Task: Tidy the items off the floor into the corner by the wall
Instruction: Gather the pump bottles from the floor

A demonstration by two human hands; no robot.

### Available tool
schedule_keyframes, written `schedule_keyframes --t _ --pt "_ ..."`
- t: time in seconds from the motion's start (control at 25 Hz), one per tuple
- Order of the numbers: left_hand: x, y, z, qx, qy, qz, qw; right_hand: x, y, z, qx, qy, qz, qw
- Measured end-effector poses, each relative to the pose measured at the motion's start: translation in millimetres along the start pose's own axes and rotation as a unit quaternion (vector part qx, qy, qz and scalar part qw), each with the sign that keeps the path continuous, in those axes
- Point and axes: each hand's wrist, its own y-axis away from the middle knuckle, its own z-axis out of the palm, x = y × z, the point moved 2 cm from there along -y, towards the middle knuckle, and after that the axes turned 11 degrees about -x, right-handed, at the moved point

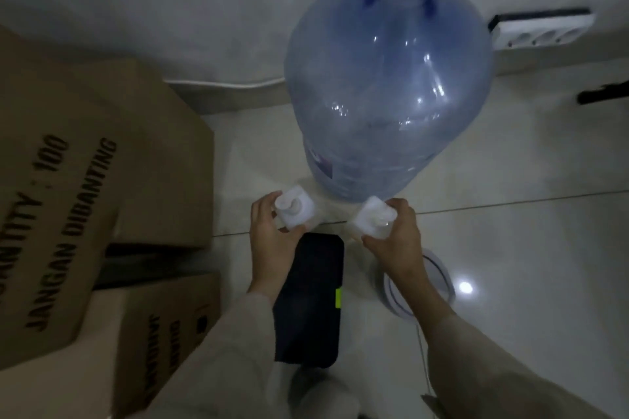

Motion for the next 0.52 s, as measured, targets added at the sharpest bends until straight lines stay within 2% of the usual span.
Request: schedule_keyframes --t 0.24,0.36,0.52 --pt "-56.3 -37.6 24.2 -0.007 -0.033 0.001 0.999 40.5 -32.8 30.7 0.000 0.028 0.020 0.999" --pt "-51.0 -38.8 24.7 -0.049 -0.068 -0.011 0.996 33.7 -30.5 33.3 -0.006 0.045 0.040 0.998" --pt "-16.6 -6.9 4.6 -0.105 -0.072 -0.072 0.989 -3.1 2.4 23.2 0.007 0.057 0.045 0.997"
